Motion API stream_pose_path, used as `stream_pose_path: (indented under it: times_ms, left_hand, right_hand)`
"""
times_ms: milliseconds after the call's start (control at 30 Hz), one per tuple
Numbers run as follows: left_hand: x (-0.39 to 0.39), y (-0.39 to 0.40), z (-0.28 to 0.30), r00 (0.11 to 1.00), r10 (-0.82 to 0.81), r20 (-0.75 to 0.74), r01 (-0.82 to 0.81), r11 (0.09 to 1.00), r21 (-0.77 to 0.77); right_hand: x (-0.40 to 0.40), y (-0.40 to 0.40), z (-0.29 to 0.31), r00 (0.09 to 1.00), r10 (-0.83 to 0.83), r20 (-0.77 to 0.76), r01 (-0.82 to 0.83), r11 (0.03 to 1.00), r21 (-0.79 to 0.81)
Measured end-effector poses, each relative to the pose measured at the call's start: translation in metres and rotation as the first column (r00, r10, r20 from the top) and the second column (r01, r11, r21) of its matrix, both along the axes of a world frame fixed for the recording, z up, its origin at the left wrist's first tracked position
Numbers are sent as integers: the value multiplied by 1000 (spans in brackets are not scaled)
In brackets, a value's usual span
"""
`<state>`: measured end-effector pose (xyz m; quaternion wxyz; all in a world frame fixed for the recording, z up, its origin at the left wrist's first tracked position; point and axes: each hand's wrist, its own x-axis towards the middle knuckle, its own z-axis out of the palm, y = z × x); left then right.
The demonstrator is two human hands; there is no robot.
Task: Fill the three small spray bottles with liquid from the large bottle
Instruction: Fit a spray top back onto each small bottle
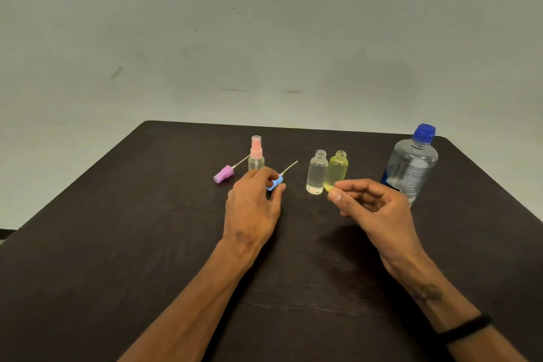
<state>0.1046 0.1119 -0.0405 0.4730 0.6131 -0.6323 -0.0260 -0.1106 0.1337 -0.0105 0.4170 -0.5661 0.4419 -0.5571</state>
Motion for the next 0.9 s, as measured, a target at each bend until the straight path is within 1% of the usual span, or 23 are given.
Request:
stream_pose_path:
  times_ms: [200, 533, 633, 800, 900]
  left_hand:
    - [-4, -1, 3, 996, -6, 91, 0, 998, 60]
    - [-6, -8, -1, 972, 21, 234, -72, 975, 210]
    - [-8, -8, 1, 961, 7, 275, -74, 969, 236]
    - [-16, -3, 5, 918, 12, 396, -137, 948, 288]
    - [-17, -5, 7, 873, -58, 485, -116, 940, 321]
  right_hand:
    - [-1, 1, -1, 997, 27, 69, -28, 999, 20]
    - [0, 0, -1, 998, 36, 61, -38, 999, 35]
    - [0, 0, -1, 998, 32, 63, -34, 999, 39]
    - [0, 0, 0, 998, 29, 62, -31, 999, 30]
    - [0, 0, 0, 998, 28, 62, -30, 999, 22]
